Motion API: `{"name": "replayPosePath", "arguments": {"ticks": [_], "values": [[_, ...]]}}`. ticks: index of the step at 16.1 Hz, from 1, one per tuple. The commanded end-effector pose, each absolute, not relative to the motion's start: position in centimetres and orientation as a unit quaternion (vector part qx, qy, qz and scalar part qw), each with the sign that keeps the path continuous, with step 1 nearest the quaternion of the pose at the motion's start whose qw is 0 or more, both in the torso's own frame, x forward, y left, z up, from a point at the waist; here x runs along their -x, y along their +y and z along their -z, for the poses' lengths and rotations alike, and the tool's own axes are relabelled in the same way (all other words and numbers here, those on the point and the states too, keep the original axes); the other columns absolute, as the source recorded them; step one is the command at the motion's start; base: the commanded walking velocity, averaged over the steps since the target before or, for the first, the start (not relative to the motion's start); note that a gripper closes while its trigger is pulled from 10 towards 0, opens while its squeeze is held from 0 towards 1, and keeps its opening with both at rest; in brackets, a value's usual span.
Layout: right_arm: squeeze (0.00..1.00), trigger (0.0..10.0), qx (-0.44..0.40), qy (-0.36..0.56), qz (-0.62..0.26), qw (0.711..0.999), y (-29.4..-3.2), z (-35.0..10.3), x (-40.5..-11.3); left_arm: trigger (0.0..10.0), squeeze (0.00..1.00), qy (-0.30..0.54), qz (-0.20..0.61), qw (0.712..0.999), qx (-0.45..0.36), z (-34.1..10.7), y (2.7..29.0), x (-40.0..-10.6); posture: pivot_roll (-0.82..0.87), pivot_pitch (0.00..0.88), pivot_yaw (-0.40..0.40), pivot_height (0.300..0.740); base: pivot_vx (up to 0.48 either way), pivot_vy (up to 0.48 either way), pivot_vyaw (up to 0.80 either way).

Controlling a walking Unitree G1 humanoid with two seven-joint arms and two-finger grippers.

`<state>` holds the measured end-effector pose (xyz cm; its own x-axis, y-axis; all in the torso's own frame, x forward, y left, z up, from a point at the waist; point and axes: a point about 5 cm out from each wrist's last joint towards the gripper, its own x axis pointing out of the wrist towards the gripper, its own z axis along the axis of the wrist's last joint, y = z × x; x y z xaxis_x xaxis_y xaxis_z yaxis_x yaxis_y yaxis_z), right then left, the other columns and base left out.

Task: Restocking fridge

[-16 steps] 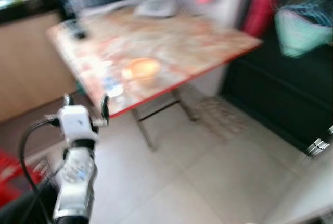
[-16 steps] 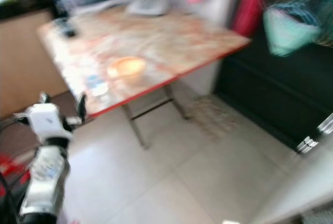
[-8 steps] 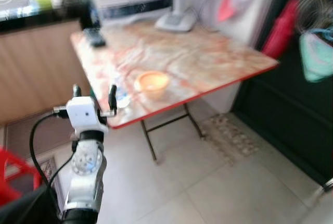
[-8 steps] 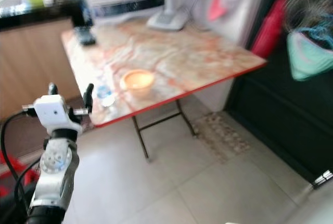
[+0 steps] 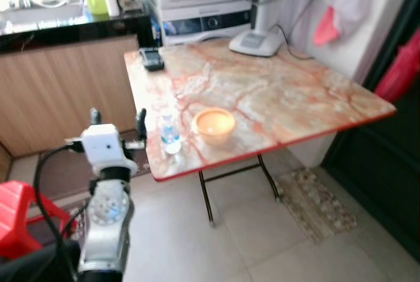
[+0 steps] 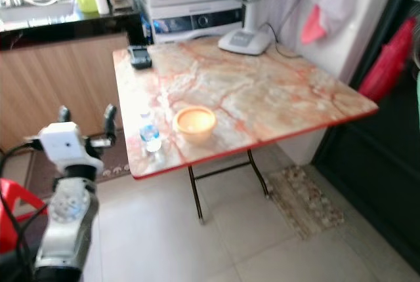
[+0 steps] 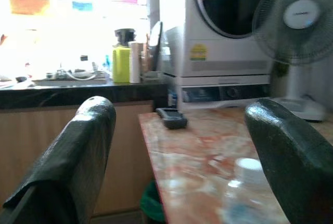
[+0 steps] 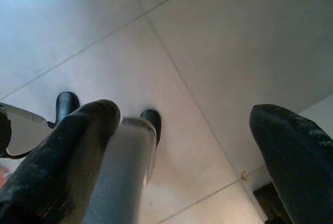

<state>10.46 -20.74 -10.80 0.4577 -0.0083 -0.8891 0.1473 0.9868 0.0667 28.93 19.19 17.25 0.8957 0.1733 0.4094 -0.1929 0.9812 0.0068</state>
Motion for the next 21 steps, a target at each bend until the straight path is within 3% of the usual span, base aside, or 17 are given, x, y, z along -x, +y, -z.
{"name": "replayPosePath", "arguments": {"ticks": [1, 11, 15, 21], "values": [[0.0, 10.0, -0.072, 0.516, 0.039, 0.852, -20.2, 10.8, -10.6, 10.0, 0.0, -0.2, -0.113, 0.973, -0.031, -17.3, 20.1, -28.7, 0.18, 0.024, -0.042, 0.74, 0.281, 0.0, 0.0], [0.0, 10.0, -0.089, 0.514, 0.062, 0.851, -19.7, 11.0, -10.3, 10.0, 0.0, -0.189, -0.087, 0.977, -0.042, -17.9, 19.6, -29.0, 0.16, 0.069, -0.005, 0.74, 0.281, 0.0, 0.0], [0.0, 10.0, -0.087, 0.511, 0.056, 0.853, -19.7, 10.9, -10.6, 10.0, 0.0, -0.184, -0.012, 0.982, -0.051, -18.6, 18.2, -28.7, 0.18, 0.065, -0.009, 0.74, 0.0, 0.0, 0.0], [0.0, 10.0, -0.08, 0.514, 0.052, 0.852, -19.5, 10.9, -10.7, 10.0, 0.0, -0.176, -0.01, 0.982, -0.062, -23.0, 18.4, -29.5, 0.19, 0.058, -0.003, 0.74, 0.0, 0.0, 0.0]]}}
